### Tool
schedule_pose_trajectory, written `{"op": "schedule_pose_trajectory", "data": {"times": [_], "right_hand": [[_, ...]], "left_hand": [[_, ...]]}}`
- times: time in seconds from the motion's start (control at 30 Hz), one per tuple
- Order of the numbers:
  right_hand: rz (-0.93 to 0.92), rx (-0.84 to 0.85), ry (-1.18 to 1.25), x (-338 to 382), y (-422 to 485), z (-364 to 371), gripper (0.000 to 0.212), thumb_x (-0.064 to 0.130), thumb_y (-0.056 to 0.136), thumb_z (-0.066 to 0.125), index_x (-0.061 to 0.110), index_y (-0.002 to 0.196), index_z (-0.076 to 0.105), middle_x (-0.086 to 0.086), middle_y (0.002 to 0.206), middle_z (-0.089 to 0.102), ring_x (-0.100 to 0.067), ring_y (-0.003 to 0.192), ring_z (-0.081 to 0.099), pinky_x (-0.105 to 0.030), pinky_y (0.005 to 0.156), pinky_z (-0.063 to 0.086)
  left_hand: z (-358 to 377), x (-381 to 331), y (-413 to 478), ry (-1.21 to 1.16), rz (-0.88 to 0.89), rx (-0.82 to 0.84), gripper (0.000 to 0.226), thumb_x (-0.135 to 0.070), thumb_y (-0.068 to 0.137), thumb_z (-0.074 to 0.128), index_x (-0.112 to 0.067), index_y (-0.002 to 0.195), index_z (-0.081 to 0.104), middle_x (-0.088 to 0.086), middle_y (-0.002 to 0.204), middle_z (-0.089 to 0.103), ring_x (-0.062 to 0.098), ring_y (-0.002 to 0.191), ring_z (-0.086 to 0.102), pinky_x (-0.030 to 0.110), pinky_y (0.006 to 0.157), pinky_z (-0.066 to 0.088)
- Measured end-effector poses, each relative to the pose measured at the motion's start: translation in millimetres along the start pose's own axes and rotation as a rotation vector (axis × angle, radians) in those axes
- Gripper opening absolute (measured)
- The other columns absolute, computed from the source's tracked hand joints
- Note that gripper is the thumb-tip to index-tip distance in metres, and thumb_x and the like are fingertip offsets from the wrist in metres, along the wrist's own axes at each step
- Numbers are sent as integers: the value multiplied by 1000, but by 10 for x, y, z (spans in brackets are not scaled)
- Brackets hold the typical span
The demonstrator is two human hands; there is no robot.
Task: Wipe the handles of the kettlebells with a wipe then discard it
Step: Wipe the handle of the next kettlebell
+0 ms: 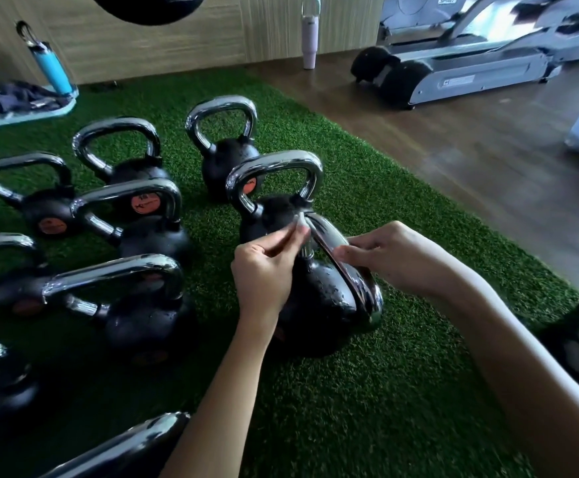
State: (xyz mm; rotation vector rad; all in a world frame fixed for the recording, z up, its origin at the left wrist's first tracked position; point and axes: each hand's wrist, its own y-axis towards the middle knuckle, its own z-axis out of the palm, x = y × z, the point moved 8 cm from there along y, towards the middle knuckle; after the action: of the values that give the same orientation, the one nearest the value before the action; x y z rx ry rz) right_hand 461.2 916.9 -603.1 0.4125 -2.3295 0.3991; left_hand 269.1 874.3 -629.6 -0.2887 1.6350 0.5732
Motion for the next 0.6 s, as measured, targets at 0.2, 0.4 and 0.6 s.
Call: {"op": "schedule_pose_trajectory", "data": {"times": [0.2,0.4,0.6], "right_hand": [[-10,23,48,61,32,-13,30,63,86,64,38,81,79,1,76,76,-14,64,63,-37,68,51],[-11,26,40,96,52,4,33,61,87,64,33,79,79,1,70,73,-11,55,50,-29,58,37],[-20,44,28,124,71,-1,36,62,87,64,30,83,80,-4,72,73,-7,46,44,-24,50,32]], "left_hand": [[188,111,-715,-47,67,137,19,-29,86,77,-23,104,78,-10,91,79,9,83,76,28,75,60],[61,59,-700,-160,100,27,23,-22,83,79,-15,106,78,-5,98,79,12,94,76,26,86,58],[115,-39,-1106,137,364,-45,25,-17,83,82,-24,107,76,-32,97,69,-2,87,72,21,77,58]]}}
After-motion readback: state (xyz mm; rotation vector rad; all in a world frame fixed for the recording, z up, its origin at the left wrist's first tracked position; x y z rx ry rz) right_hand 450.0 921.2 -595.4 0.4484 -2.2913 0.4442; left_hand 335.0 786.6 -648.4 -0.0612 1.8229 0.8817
